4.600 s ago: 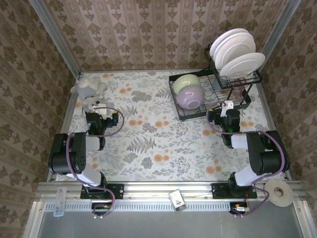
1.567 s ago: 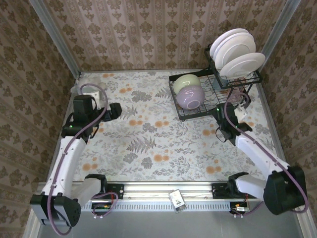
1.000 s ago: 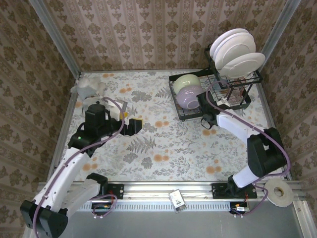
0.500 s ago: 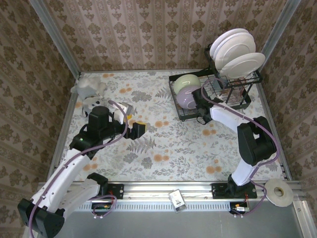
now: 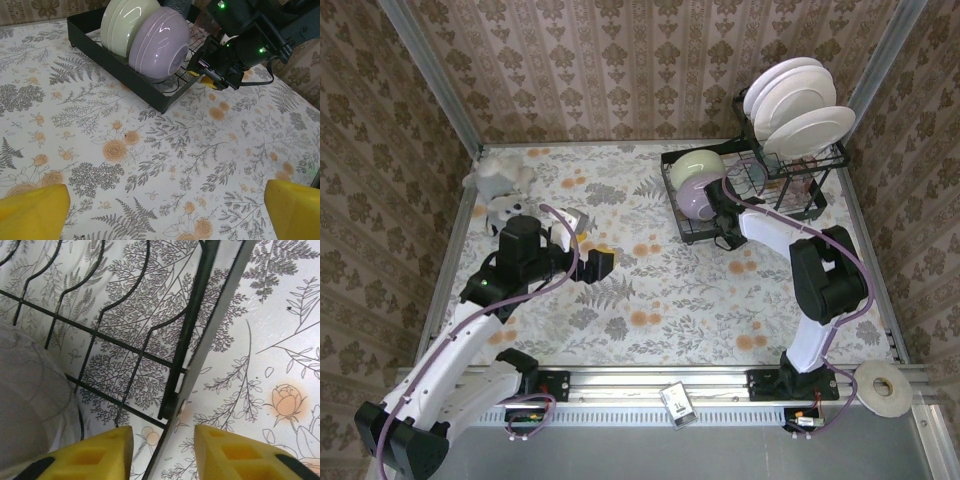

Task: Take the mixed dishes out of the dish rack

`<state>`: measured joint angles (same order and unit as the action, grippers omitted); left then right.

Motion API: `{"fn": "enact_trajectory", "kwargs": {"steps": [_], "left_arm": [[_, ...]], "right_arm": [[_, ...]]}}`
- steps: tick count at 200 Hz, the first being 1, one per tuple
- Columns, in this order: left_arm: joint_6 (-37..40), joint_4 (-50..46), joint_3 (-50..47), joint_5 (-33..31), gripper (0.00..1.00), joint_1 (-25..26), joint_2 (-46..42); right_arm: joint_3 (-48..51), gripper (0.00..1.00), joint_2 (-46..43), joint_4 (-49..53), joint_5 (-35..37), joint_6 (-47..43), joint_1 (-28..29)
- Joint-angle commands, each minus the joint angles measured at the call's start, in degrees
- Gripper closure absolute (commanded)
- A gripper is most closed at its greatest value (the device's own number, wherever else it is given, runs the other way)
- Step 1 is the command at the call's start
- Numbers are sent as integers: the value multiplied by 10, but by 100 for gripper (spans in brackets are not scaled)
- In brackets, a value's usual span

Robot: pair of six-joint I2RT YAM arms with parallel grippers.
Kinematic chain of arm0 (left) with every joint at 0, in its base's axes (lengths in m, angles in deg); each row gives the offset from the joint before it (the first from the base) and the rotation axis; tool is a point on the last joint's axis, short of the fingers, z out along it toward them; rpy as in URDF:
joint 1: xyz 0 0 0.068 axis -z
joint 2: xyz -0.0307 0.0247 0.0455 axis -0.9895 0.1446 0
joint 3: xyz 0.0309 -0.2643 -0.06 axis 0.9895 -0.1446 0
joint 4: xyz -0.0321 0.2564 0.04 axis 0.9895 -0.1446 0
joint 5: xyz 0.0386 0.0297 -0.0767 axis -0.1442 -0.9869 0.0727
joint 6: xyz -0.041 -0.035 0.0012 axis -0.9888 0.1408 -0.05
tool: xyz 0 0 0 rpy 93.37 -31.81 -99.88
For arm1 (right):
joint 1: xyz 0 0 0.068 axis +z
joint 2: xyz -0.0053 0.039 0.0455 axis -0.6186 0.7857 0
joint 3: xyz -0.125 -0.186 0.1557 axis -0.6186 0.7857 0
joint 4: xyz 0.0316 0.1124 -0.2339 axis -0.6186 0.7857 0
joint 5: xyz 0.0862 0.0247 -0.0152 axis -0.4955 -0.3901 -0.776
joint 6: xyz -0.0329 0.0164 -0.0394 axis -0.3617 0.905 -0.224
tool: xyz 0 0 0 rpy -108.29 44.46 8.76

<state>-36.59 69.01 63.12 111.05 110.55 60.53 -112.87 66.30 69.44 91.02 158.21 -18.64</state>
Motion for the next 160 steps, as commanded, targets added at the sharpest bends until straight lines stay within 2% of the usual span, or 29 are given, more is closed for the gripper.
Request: {"fn": "enact_trajectory", "kwargs": {"steps": [1, 38, 73, 109, 141, 160], "left_arm": [[14, 6, -4, -12, 0, 3, -10], [16, 11, -8, -24, 0, 3, -17], [18, 11, -8, -37, 0, 3, -16], [18, 11, -10, -45, 0, 3, -15], [16, 13, -10, -48, 0, 3, -11], [17, 14, -8, -51, 0, 3, -7]], "right_arm": [[-7, 68, 5, 24, -13, -1, -4], [0, 81, -2, 32, -11, -11, -5], [13, 100, -12, 33, -17, -42, -4], [44, 100, -34, 33, -22, -93, -2], [78, 100, -56, 6, -43, -175, -2], [82, 100, -60, 24, -44, -212, -1]]}}
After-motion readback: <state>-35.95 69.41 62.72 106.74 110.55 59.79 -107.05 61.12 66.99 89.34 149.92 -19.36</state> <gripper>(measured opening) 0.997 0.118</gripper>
